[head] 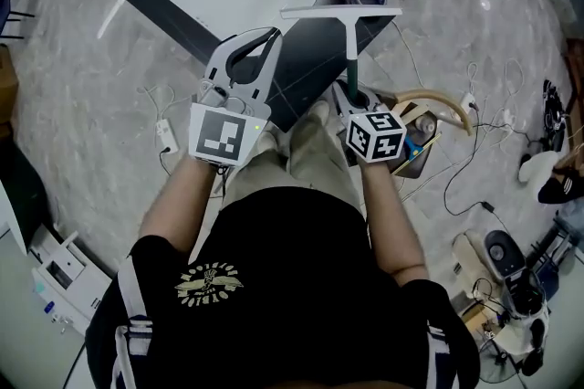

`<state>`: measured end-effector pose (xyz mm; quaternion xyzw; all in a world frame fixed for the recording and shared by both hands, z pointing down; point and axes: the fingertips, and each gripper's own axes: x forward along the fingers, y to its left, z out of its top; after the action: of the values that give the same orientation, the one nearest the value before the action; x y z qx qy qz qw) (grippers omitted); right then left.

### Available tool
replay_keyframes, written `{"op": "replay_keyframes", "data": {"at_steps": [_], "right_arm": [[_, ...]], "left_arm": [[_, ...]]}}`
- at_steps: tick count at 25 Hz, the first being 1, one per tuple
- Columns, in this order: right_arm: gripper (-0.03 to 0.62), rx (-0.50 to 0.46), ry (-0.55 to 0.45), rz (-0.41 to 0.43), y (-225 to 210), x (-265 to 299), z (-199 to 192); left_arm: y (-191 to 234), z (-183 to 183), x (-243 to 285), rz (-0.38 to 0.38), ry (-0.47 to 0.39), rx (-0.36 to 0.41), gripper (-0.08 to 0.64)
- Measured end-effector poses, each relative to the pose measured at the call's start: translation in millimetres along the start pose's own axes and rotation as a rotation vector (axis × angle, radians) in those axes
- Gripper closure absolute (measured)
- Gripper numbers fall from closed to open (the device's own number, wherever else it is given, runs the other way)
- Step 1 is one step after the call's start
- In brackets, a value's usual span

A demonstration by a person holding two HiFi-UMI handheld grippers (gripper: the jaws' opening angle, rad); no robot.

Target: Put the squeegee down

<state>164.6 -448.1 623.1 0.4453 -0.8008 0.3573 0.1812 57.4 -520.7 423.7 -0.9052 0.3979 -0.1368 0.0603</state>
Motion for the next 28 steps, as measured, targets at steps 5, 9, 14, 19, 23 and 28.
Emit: {"op": "replay_keyframes", "data": {"at_steps": [5, 9, 14, 19, 23, 28], "right_arm": [[0.565, 0.038, 0.063, 0.003, -1.2, 32.7, -23.5], [0.565, 0.087, 0.108, -0.002, -3.8, 53.8, -42.8], [0.564, 0.163, 0.145, -0.033, -17.2, 75.4, -58.6], [0.563, 0.224, 0.172, -0.063, -28.3, 96.8, -68.4], [0.563, 0.285, 0.197, -0.080, -26.4, 109.9, -74.0], [0.561, 0.291, 0.199, -0.113, -25.2, 117.5, -76.6]], "left_arm": [[-0.1, -16.3, 1.6, -0.001, 0.015, -0.028, 0.537], [1.3, -25.5, 2.0, 0.008, 0.013, -0.043, 0.537], [6.5, -35.4, 0.5, 0.018, 0.025, -0.063, 0.537], [2.8, -41.7, -1.0, 0.002, 0.033, -0.049, 0.537], [-6.1, -40.3, -1.0, -0.024, 0.028, -0.047, 0.537], [-7.5, -35.0, -6.4, -0.035, 0.016, -0.049, 0.537]]}}
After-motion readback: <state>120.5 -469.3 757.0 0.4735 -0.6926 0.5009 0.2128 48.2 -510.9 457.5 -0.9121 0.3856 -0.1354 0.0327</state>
